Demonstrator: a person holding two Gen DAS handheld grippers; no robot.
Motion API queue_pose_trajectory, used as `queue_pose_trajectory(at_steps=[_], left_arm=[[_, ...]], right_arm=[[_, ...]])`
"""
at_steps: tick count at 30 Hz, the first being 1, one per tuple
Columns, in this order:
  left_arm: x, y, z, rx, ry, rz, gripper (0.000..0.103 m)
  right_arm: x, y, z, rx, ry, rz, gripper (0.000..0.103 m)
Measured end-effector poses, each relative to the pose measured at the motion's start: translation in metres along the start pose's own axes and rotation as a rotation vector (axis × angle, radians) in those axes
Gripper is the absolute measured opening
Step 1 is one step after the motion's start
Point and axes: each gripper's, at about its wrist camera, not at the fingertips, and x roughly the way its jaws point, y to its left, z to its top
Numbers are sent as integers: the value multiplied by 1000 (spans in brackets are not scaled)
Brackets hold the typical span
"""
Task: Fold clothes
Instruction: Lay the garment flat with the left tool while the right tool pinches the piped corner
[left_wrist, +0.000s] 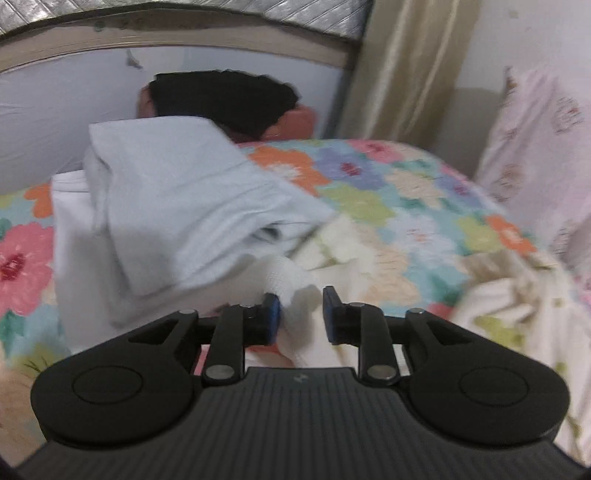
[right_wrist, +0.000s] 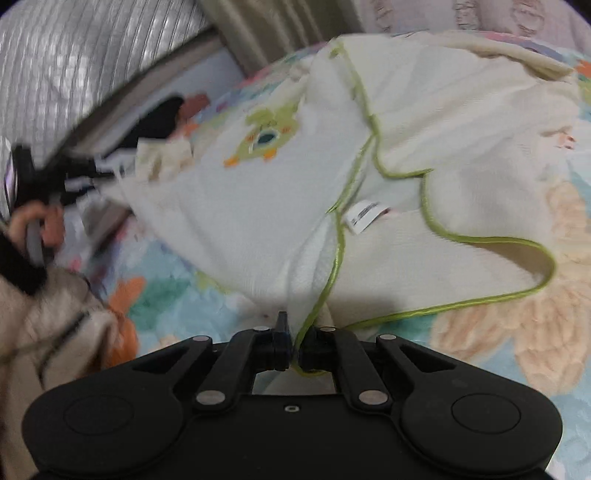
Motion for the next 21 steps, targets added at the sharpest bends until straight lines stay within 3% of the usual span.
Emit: queue_pose_trajectory(at_steps=[2,3,4,8,13,16,21], left_arm=[[-18,-5,-2,3,-57,-15,47],[-28,-8,-5,7,-93,-16,55],[-35,-14,-9,20,-108,-23,56],[-56,-41,-23,87,-118,-68,56],[-40,-112,-58,257,103,-267,59],[-26,-161,-89,365,213,-353,59],[-11,-224,-152,560,299,-382,59]], right_arm=[[-16,-8,3,40,-46,18,17],[-25,-11,4,39,-72,-5,27],[-34,-14,3,31,-97,-40,35],[-65,-35,-3,20,-152,-181,36],[-56,-64,-4,-28,-129,-368,45],[-40,-77,0,-45,-147,-423,48],[-29,-103,14,83,-258,-281,49]])
